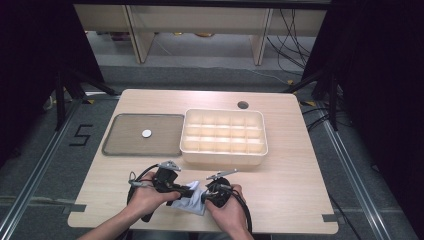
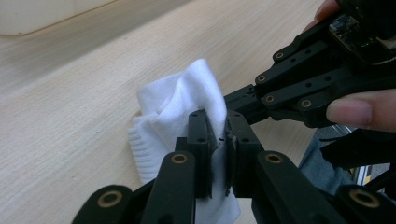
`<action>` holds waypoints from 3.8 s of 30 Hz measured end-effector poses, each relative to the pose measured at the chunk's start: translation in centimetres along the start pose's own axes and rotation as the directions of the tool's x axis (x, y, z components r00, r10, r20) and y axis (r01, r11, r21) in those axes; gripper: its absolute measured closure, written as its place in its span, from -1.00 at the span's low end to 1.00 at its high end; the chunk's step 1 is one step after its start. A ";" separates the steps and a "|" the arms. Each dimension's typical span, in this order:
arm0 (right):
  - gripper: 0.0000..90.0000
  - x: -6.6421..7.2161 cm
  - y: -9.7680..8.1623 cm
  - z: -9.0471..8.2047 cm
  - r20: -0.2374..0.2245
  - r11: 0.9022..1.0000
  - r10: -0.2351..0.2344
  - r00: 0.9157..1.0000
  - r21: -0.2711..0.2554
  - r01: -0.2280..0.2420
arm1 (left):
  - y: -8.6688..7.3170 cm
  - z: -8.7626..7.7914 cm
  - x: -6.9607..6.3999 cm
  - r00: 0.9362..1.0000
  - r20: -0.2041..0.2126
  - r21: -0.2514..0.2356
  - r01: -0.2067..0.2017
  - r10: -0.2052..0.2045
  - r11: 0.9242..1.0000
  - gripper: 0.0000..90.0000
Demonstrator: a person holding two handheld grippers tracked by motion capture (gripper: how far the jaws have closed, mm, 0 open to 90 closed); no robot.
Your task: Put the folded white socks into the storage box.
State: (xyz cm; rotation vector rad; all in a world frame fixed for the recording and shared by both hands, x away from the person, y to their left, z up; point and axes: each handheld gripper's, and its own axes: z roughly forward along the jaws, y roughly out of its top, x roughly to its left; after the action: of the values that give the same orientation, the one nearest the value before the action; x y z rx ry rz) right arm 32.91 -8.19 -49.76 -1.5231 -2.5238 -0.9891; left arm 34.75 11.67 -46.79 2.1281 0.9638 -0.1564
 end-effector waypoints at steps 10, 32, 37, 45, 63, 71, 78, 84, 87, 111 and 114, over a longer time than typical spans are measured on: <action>1.00 -0.1 0.0 0.1 -0.001 1.000 -0.007 1.000 -0.006 0.007 | 0.1 0.9 -0.9 0.999 -0.016 0.018 -0.036 0.037 0.999 0.81; 0.71 -1.2 2.7 -3.1 -0.062 0.995 0.058 0.996 -0.078 -0.063 | -0.3 2.3 -2.1 0.982 -0.086 0.066 -0.161 0.167 0.985 0.81; 0.65 -1.4 2.6 -2.4 -0.067 0.994 0.083 0.994 -0.071 -0.087 | -0.3 2.5 -2.2 0.982 -0.086 0.067 -0.164 0.170 0.984 0.80; 0.87 -1.7 2.4 -1.4 -0.065 0.998 0.057 0.996 -0.013 -0.058 | -0.4 2.6 -2.4 0.980 -0.078 0.066 -0.178 0.183 0.982 0.74; 0.91 -1.8 1.9 -1.1 -0.059 0.999 0.013 0.998 -0.032 -0.015 | -0.5 -2.5 -0.6 1.000 -0.007 -0.057 -0.028 0.028 0.998 0.61; 0.91 -1.6 2.0 -1.2 -0.043 1.000 0.020 0.999 -0.016 -0.021 | -2.2 0.9 -1.7 0.996 0.045 0.035 -0.072 0.071 0.997 0.67; 0.91 -1.8 2.1 -1.0 -0.046 0.999 0.002 0.999 -0.032 -0.004 | -2.2 1.8 -2.1 0.994 0.025 0.046 -0.104 0.103 0.994 0.68; 0.91 -1.8 2.1 -0.8 -0.028 0.999 -0.015 0.999 -0.043 0.014 | -2.0 2.3 -2.3 0.992 0.015 0.061 -0.126 0.126 0.990 0.70; 0.91 -1.9 2.1 -0.7 -0.030 0.999 -0.007 1.000 -0.046 0.006 | -1.9 2.4 -2.3 0.991 0.006 0.068 -0.133 0.133 0.989 0.71; 0.91 -2.0 3.4 0.2 0.014 0.998 -0.031 0.999 -0.048 0.032 | -0.9 2.8 -1.5 0.983 -0.043 0.080 -0.173 0.177 0.982 0.79; 0.89 -1.9 3.4 0.1 0.005 0.998 -0.044 0.999 -0.055 0.044 | -0.9 2.7 -1.5 0.984 -0.042 0.076 -0.170 0.174 0.982 0.77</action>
State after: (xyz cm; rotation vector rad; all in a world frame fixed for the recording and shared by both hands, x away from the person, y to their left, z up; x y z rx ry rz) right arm 36.69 -8.52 -48.77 -1.4907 -2.5638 -1.0706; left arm 33.59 9.25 -48.63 2.2796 0.8073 -0.0538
